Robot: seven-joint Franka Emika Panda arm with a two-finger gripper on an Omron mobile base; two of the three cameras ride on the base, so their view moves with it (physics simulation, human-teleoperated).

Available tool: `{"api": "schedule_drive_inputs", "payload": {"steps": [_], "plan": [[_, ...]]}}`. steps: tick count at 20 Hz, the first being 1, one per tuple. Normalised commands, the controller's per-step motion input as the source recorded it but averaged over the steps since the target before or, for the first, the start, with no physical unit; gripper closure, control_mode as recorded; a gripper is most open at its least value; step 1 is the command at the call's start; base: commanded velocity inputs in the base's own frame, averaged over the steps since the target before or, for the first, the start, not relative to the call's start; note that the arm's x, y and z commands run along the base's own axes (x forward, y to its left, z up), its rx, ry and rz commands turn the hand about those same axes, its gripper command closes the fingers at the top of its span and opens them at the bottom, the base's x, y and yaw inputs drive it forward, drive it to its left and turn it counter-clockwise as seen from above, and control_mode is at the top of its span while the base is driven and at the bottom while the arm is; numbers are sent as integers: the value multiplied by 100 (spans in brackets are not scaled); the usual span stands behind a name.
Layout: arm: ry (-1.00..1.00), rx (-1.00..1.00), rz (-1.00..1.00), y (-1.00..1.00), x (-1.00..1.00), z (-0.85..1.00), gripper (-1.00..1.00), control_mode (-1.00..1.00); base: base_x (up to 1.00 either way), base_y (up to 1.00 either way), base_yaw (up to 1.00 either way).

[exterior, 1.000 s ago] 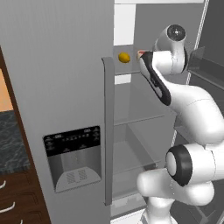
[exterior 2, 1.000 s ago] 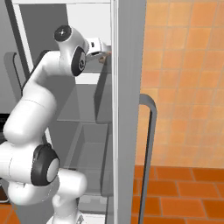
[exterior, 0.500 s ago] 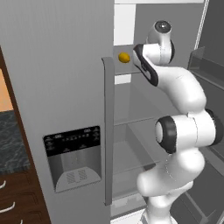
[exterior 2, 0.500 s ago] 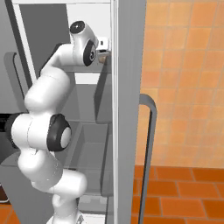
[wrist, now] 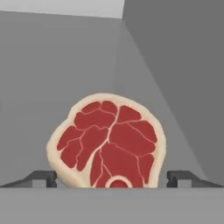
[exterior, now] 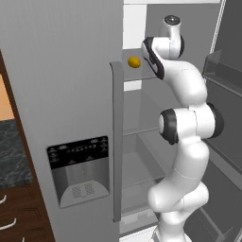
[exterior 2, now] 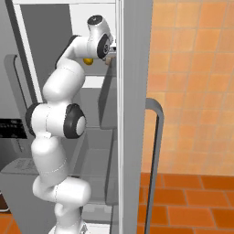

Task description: Place one lemon and one steak in each tupperware on the nearby counter, to pack two identical lunches.

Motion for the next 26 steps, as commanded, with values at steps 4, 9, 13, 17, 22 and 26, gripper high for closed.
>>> {"api": "schedule_drive_inputs", "payload": {"steps": [4,9,13,17,22,26], "plan": [[-2,4,4,-2,-1,-2,-100,-100,0,0,0],[-14,0,5,0,-29,-32,-100,-100,0,0,0],[-23,0,0,0,-28,-56,-100,-100,0,0,0],[-10,0,0,14,-9,-65,-100,-100,0,0,0],[0,0,0,8,38,-16,-100,-100,0,0,0],[0,0,-2,-4,51,11,-100,-100,0,0,0]]}}
